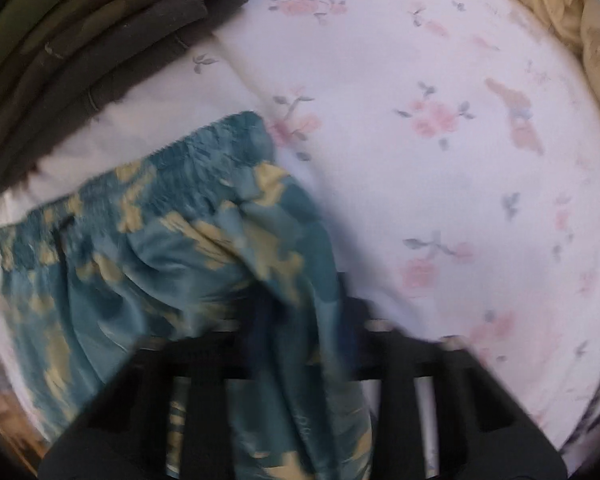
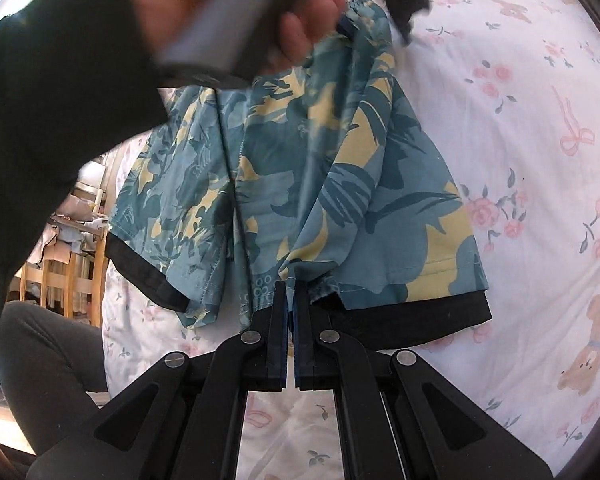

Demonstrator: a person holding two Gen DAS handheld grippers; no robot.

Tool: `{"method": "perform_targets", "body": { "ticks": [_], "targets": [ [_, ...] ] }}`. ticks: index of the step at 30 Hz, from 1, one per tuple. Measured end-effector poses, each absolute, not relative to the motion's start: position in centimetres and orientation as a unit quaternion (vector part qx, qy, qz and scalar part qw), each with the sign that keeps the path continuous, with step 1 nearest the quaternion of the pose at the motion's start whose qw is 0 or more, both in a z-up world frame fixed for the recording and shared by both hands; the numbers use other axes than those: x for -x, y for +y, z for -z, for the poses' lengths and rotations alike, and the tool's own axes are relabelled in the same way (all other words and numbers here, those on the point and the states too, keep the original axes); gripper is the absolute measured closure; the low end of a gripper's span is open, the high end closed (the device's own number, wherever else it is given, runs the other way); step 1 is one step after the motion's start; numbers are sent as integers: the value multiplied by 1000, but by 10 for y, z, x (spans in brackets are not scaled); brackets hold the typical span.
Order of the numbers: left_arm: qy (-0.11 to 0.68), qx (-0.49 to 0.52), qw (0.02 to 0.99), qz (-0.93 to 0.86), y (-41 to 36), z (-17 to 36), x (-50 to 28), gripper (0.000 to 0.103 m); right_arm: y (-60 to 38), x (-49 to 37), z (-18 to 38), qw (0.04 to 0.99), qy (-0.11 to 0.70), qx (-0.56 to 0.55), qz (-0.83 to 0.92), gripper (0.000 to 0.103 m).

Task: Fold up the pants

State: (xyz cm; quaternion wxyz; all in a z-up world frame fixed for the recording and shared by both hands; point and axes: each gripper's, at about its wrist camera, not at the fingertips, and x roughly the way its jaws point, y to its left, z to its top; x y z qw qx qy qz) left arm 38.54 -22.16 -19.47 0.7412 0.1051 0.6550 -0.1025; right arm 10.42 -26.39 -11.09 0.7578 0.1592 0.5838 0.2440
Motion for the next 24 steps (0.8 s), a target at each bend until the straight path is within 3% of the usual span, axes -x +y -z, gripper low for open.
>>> {"method": "perform_targets", "body": {
  "ticks": [5,13,18,24],
  "targets": [
    [630,-79,759,145,-190,153,-387,101,-260,-100,89,772,552,-159,-272,102],
    [588,-73,789,165,-94,68,-385,101,-216,-100,5,788,467,-165,-365,102],
    [585,-106,793,134,-30,70,-395,101,-151,-116,-18,776,448,-159,-415,102],
    [602,-100,787,90,42,120,-398,101,-73,-135,25,740,489,-170,-430,102]
  ]
}}
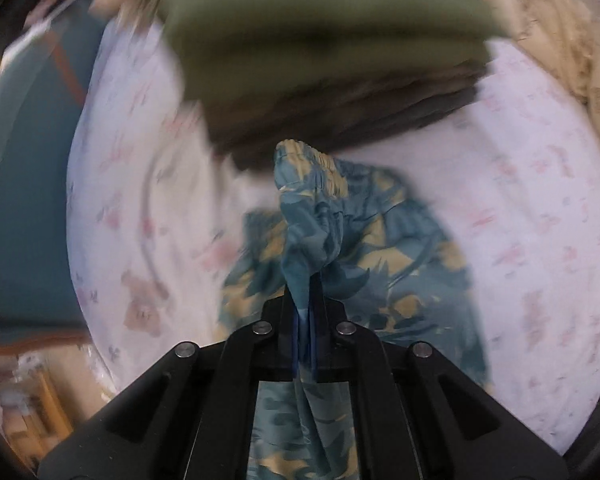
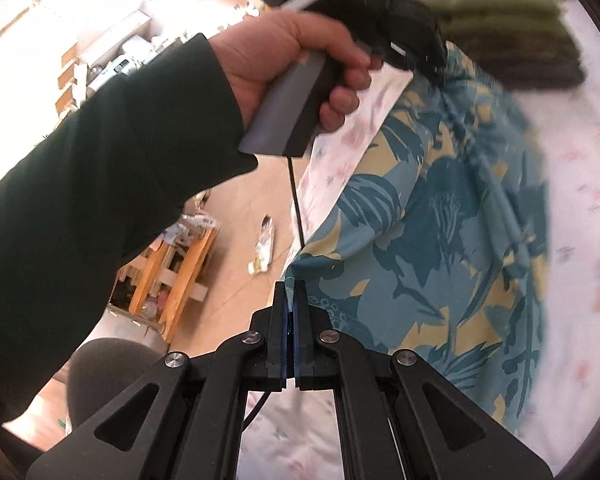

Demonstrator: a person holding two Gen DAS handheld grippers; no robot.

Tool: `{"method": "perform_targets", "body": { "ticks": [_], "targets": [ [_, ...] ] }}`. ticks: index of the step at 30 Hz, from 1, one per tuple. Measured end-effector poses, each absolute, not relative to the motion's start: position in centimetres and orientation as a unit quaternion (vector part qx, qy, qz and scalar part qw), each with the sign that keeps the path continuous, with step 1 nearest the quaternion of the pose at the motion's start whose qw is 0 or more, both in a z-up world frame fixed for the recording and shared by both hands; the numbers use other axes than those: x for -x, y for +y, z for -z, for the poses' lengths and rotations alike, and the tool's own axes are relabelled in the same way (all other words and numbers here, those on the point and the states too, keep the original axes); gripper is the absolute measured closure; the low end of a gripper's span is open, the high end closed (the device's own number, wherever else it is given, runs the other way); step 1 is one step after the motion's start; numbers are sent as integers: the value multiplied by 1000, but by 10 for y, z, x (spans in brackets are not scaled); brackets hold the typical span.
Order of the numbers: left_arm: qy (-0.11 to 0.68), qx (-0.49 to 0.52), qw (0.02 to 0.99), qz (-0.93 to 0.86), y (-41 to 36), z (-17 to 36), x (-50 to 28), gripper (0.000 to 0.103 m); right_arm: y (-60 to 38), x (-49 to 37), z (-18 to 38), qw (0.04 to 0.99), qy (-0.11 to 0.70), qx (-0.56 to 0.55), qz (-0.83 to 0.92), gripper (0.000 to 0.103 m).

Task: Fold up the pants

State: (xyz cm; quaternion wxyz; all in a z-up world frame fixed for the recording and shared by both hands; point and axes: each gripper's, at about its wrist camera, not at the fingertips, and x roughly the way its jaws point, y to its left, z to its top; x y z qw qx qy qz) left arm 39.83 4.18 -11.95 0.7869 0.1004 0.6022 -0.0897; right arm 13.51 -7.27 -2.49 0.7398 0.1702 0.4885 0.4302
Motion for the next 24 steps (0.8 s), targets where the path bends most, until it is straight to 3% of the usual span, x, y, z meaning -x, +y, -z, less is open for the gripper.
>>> {"method": "perform_targets", "body": {
  "ticks": [6,9,11,12,13,18,24],
  "targets": [
    [609,-74,786,70,84,155,-401,101,-37,-138,47,727,521,-159,-418,102],
    [595,-70,797,77,92,154,-400,90,-38,-143,43,727,527,-162,-409,102],
    [595,-35,800,74,107,150,-396,56,-40,-141,40,728,528,-162,-406,102],
    [591,-14,803,75,118,146,-392,32,-38,-142,37,729,528,-159,-405,102],
    [583,7,809,80,130,139,-384,25,-35,-143,34,730,529,-153,-404,102],
    [556,40,826,88,195,104,-332,24,-14,-136,28,729,525,-131,-419,102],
    [557,105,822,62,267,90,-257,22,41,-135,61,721,546,-101,-414,102]
  ]
}}
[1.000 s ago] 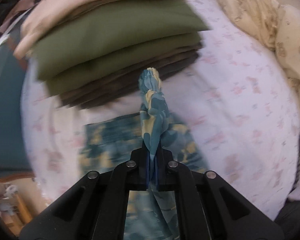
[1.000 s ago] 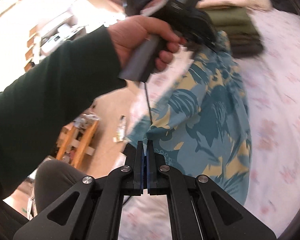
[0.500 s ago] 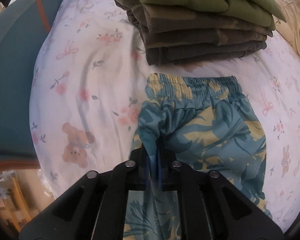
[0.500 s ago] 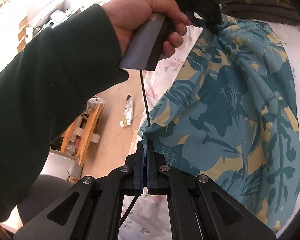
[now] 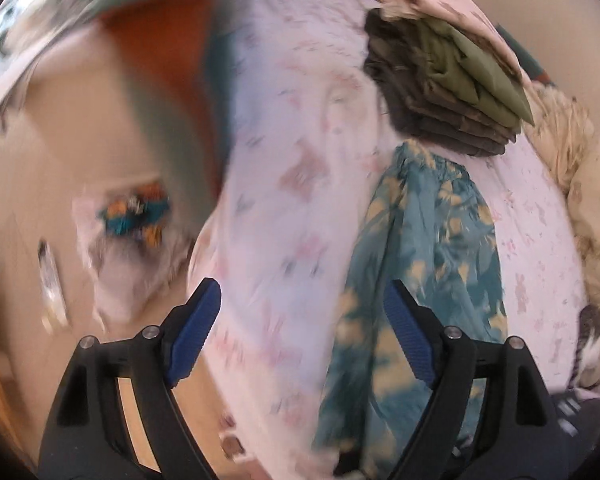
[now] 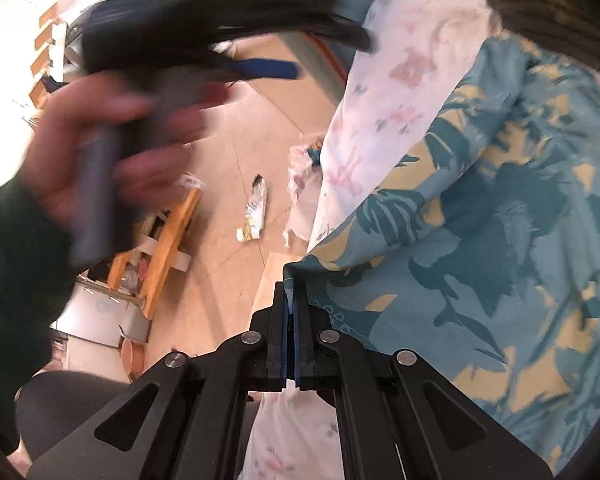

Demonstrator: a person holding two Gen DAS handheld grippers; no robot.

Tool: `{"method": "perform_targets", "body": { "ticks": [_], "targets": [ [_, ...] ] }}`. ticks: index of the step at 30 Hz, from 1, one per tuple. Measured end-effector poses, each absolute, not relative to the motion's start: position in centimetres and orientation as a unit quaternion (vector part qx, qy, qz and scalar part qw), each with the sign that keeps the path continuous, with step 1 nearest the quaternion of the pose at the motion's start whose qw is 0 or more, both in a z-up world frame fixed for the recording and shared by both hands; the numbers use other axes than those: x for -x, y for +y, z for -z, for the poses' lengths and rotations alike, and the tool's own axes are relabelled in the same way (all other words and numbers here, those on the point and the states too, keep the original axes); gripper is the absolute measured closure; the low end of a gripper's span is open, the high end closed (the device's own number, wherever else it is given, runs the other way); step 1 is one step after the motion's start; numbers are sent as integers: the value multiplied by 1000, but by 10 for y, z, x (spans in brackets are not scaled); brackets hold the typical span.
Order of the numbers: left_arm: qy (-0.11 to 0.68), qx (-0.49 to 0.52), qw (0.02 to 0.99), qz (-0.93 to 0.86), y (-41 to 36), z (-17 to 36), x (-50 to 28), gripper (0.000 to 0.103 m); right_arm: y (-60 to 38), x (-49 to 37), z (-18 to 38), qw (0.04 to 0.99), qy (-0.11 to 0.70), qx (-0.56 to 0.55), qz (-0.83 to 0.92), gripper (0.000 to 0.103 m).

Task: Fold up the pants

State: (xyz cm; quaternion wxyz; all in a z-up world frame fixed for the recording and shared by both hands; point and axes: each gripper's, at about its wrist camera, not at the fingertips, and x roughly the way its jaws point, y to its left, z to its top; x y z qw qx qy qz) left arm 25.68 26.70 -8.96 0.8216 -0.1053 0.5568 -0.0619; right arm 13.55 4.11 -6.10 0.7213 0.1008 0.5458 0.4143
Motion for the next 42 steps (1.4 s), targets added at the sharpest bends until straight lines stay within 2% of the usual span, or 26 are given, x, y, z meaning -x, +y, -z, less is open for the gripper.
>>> {"method": "perform_targets", "body": {
  "ticks": [2,3,5,6,7,9,16,17,18,19,21,26,28,32,33,34,35,36,37,38,42],
  "targets": [
    [569,132,809,57,277,96,-236,22,54,-134,70,725,550,-87,-405,101],
    [573,137,806,58,277,98,-227,22,60,-132,76,726,554,-79,-400,96],
    [585,143,796,68,271,108,-212,22,66,-126,81,722,559,-75,-401,94],
    [591,135,791,79,263,115,-204,22,64,-123,80,719,561,-73,-403,86],
    [596,123,789,85,256,121,-199,22,62,-120,77,716,562,-76,-407,69],
    [608,75,787,79,238,134,-189,22,48,-110,66,714,558,-89,-414,55],
    [649,59,749,122,207,173,-175,25,-83,-78,30,768,530,-112,-341,54],
    [656,54,744,119,206,178,-174,30,-106,-78,30,778,529,-125,-314,54],
    [662,51,739,114,205,182,-173,46,-140,-80,32,787,531,-148,-277,53],
    [669,39,735,108,202,187,-172,54,-163,-84,39,789,534,-169,-252,51],
    [669,20,735,112,195,186,-171,55,-211,-86,53,786,547,-217,-189,51],
    [677,21,728,109,190,187,-172,55,-248,-87,106,737,588,-289,-169,51],
    [675,10,728,118,183,184,-170,69,-248,-83,129,717,603,-300,-178,51],
    [674,-33,728,121,165,182,-166,74,-232,-77,135,721,588,-305,-204,50],
    [675,-37,727,120,163,182,-166,81,-225,-75,136,707,591,-315,-227,51],
    [674,-42,728,118,159,179,-166,92,-207,-84,139,706,594,-308,-231,51],
    [672,-49,730,118,156,177,-166,94,-200,-82,135,714,593,-291,-232,54],
    [670,-63,730,119,152,174,-165,97,-194,-81,132,723,590,-275,-233,67],
    [667,-81,731,122,148,170,-163,98,-189,-82,131,725,591,-265,-232,93],
    [665,-88,732,122,146,166,-162,98,-187,-83,129,726,591,-266,-233,96],
    [650,-67,746,123,145,125,-154,101,-191,-82,94,751,550,-261,-256,97]
  ]
}}
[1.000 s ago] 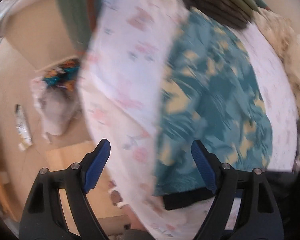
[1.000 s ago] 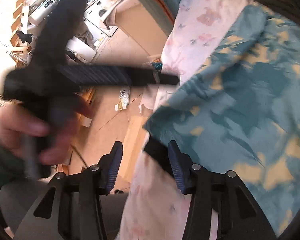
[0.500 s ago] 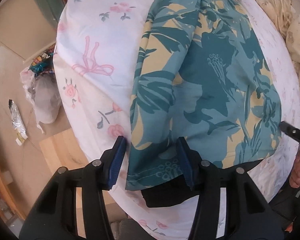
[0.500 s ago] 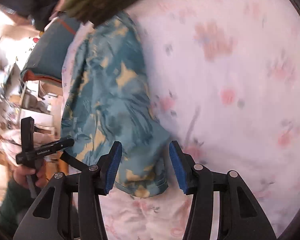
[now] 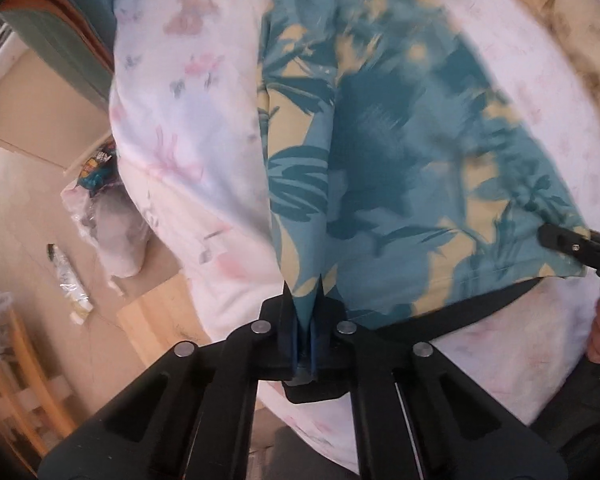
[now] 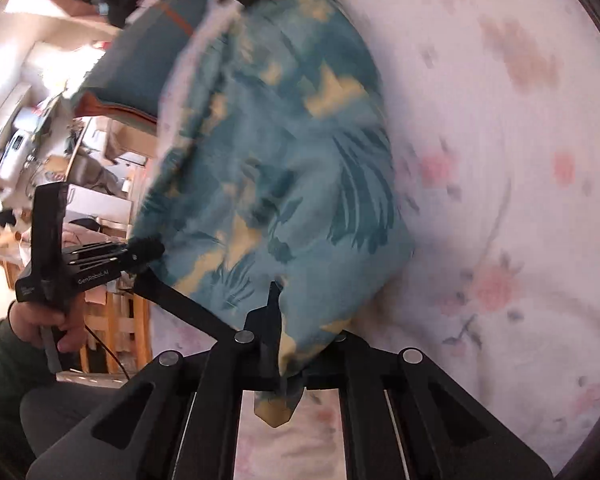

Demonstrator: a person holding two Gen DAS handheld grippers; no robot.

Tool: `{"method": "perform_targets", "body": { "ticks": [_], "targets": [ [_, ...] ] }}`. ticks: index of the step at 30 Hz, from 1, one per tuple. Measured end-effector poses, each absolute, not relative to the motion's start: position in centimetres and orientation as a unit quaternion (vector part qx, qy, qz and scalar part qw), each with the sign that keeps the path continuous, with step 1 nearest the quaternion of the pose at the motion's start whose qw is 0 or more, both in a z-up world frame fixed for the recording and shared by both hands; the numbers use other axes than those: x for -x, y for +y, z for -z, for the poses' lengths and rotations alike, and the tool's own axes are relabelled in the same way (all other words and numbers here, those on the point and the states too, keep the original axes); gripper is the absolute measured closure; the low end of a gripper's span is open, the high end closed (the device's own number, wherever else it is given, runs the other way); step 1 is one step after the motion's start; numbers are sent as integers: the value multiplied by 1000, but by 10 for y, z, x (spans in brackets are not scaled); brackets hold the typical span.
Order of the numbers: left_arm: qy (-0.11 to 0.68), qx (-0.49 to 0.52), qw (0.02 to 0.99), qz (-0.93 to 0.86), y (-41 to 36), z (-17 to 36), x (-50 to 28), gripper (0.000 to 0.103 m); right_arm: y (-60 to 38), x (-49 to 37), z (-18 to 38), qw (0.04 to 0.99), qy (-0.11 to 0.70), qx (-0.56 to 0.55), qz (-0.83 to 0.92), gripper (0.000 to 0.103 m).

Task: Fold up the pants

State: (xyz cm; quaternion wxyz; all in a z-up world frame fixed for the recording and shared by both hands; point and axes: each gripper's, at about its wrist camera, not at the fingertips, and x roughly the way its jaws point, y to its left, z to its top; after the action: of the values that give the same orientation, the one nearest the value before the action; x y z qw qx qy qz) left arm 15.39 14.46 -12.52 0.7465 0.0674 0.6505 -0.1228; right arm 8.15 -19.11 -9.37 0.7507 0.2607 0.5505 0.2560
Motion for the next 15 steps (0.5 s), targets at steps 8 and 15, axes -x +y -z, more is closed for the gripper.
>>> {"method": "perform_targets", "body": {
  "ticks": [8,15],
  "targets": [
    [550,49,817,165,128,-10,-104,101,-263,-64,-25,786,461,-291,-293,97],
    [397,154,878,219,109,-144,-40,101,-331,-24,-161,819,369,-307,-315,97]
  ]
}}
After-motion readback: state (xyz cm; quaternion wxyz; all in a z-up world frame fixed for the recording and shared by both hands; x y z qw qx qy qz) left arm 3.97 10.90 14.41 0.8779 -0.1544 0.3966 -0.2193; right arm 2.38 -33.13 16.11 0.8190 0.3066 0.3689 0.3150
